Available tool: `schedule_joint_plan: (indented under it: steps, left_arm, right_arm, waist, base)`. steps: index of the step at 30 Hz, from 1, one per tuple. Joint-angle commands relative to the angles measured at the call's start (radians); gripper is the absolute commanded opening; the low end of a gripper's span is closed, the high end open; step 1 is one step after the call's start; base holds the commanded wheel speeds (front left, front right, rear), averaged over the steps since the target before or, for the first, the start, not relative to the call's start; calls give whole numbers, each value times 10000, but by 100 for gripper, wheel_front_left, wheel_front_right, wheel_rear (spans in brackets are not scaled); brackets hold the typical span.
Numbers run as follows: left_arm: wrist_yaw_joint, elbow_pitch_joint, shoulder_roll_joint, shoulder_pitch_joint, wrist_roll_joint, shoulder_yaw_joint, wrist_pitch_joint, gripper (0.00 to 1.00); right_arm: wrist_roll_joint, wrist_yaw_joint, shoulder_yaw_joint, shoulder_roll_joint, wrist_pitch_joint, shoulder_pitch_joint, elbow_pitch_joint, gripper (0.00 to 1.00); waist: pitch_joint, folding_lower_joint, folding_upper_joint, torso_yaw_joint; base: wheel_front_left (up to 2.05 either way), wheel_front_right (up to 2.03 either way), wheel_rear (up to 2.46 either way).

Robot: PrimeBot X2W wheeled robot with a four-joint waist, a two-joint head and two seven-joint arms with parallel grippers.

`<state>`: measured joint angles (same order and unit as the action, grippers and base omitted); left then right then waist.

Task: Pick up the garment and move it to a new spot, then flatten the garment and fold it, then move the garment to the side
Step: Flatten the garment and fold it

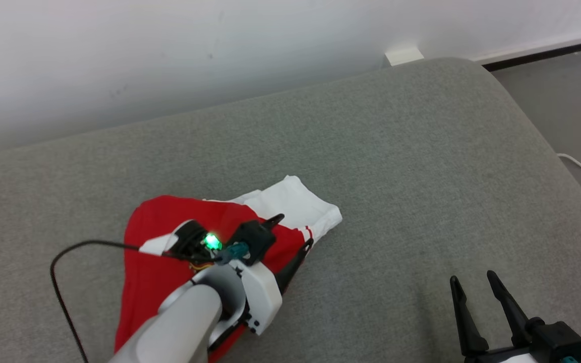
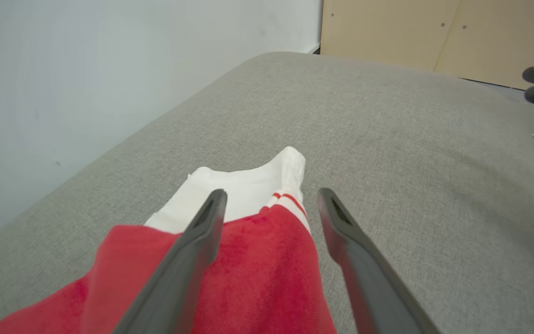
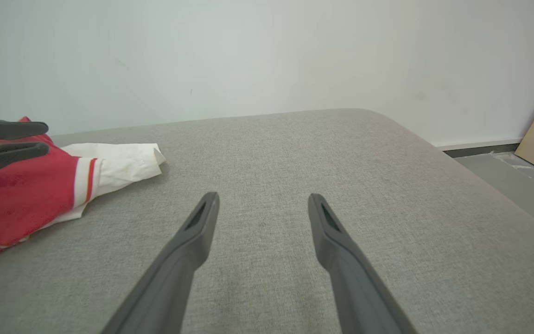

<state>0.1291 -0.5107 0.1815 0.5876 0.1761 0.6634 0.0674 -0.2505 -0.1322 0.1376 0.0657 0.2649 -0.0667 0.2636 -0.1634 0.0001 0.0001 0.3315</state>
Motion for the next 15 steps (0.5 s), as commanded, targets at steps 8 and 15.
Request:
schedule_joint_plan:
  steps: [8,15]
  left_arm:
    - [1,-1345,82,1682,983,1235,-791,100]
    - [1,-2459,2,2190,1261,1847,-1194,100]
  right_arm:
    - [-19,29,85,-77,-10,-342,-9,100]
    - [-39,29,206,-131,-10,-384,-5,100]
  waist:
    - [-745,-1,-1,793]
    - [-890,-1,-1,982]
  base:
    - [0,0,0]
    - [0,0,0]
